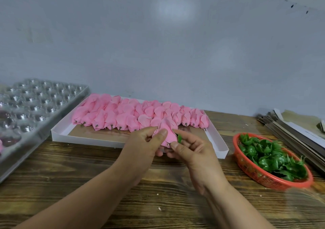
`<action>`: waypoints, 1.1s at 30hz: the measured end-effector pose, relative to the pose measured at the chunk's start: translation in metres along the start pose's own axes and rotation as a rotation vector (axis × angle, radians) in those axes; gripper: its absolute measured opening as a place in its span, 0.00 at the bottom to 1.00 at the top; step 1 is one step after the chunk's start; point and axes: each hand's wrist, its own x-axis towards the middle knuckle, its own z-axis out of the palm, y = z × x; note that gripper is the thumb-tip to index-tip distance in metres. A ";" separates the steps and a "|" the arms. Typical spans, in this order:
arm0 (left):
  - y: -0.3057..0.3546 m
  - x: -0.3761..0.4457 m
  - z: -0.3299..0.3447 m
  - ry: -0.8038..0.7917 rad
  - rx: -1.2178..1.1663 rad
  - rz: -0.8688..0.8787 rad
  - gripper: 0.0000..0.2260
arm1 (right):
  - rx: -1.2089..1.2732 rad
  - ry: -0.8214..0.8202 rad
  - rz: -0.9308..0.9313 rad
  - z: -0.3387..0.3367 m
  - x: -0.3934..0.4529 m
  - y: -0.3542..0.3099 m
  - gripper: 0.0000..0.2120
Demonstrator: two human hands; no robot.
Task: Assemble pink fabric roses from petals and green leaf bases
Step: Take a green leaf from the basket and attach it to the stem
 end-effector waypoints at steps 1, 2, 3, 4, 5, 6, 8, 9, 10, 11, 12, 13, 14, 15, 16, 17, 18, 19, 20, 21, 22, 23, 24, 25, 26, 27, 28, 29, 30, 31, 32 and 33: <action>-0.001 0.001 0.000 0.005 -0.017 -0.023 0.10 | -0.032 -0.001 -0.007 -0.001 0.001 -0.001 0.13; -0.002 0.003 -0.001 0.015 -0.030 -0.039 0.09 | -0.065 0.007 -0.019 -0.003 0.001 -0.001 0.13; -0.003 0.004 -0.001 0.023 -0.038 -0.050 0.09 | -0.094 0.022 -0.033 -0.003 0.001 -0.001 0.13; -0.004 0.004 -0.001 0.030 -0.033 -0.055 0.09 | -0.125 0.046 -0.049 -0.004 0.001 -0.001 0.11; -0.005 0.005 -0.002 0.036 -0.023 -0.056 0.09 | -0.161 0.073 -0.069 -0.004 0.001 0.000 0.10; -0.006 0.006 -0.002 0.042 -0.013 -0.056 0.10 | -0.201 0.102 -0.093 -0.003 0.000 0.001 0.10; -0.008 0.007 -0.002 0.057 -0.015 -0.060 0.11 | -0.271 0.159 -0.147 -0.002 -0.001 0.004 0.12; -0.009 0.008 -0.002 0.065 -0.022 -0.065 0.11 | -0.305 0.187 -0.179 -0.002 -0.002 0.007 0.13; -0.009 0.008 -0.002 0.073 -0.030 -0.072 0.10 | -0.349 0.210 -0.213 -0.001 -0.003 0.010 0.13; -0.010 0.009 -0.001 0.081 -0.043 -0.081 0.10 | -0.410 0.223 -0.255 0.000 -0.004 0.013 0.14; -0.011 0.009 -0.001 0.090 -0.067 -0.092 0.11 | -0.481 0.228 -0.304 0.002 -0.006 0.016 0.16; -0.013 0.009 -0.001 0.098 -0.102 -0.107 0.11 | -0.555 0.228 -0.358 0.003 -0.007 0.020 0.18; -0.014 0.009 -0.001 0.101 -0.136 -0.124 0.12 | -0.622 0.232 -0.410 0.004 -0.008 0.023 0.19; -0.014 0.009 0.000 0.097 -0.157 -0.139 0.13 | -0.673 0.242 -0.458 0.004 -0.008 0.025 0.18; -0.014 0.009 0.000 0.090 -0.165 -0.149 0.13 | -0.704 0.256 -0.501 0.004 -0.008 0.026 0.15; -0.013 0.009 0.000 0.084 -0.170 -0.158 0.13 | -0.723 0.263 -0.525 0.004 -0.008 0.027 0.10; -0.011 0.010 -0.001 0.084 -0.183 -0.169 0.13 | -0.749 0.262 -0.535 0.003 -0.007 0.027 0.09; -0.010 0.011 -0.002 0.088 -0.205 -0.182 0.12 | -0.783 0.251 -0.544 0.002 -0.007 0.026 0.11; -0.009 0.011 -0.003 0.093 -0.224 -0.196 0.11 | -0.809 0.225 -0.554 0.001 -0.007 0.024 0.12; -0.008 0.012 -0.004 0.094 -0.230 -0.209 0.11 | -0.818 0.191 -0.559 0.000 -0.006 0.022 0.12; -0.007 0.013 -0.005 0.093 -0.221 -0.217 0.10 | -0.805 0.153 -0.547 -0.001 -0.006 0.020 0.13; -0.007 0.013 -0.006 0.093 -0.206 -0.218 0.11 | -0.772 0.120 -0.520 -0.001 -0.006 0.018 0.16; -0.007 0.013 -0.006 0.094 -0.190 -0.215 0.11 | -0.721 0.100 -0.480 -0.001 -0.005 0.016 0.19; -0.007 0.013 -0.006 0.096 -0.176 -0.212 0.11 | -0.667 0.098 -0.434 -0.002 -0.004 0.017 0.21; -0.007 0.014 -0.006 0.098 -0.168 -0.213 0.12 | -0.606 0.101 -0.388 -0.003 -0.002 0.017 0.21; -0.007 0.014 -0.006 0.100 -0.165 -0.219 0.12 | -0.550 0.100 -0.348 -0.003 -0.001 0.018 0.21; -0.007 0.014 -0.006 0.102 -0.167 -0.230 0.12 | -0.511 0.093 -0.319 -0.004 0.000 0.018 0.20; -0.007 0.014 -0.006 0.105 -0.178 -0.245 0.11 | -0.504 0.077 -0.316 -0.004 0.001 0.018 0.20; -0.006 0.014 -0.006 0.108 -0.202 -0.262 0.11 | -0.522 0.057 -0.334 -0.004 0.000 0.017 0.21; -0.006 0.013 -0.006 0.111 -0.235 -0.276 0.10 | -0.579 0.044 -0.382 -0.005 -0.001 0.017 0.21; -0.006 0.013 -0.006 0.112 -0.269 -0.289 0.10 | -0.669 0.047 -0.460 -0.005 -0.002 0.017 0.20; -0.005 0.013 -0.005 0.113 -0.296 -0.305 0.09 | -0.778 0.058 -0.552 -0.004 -0.002 0.017 0.17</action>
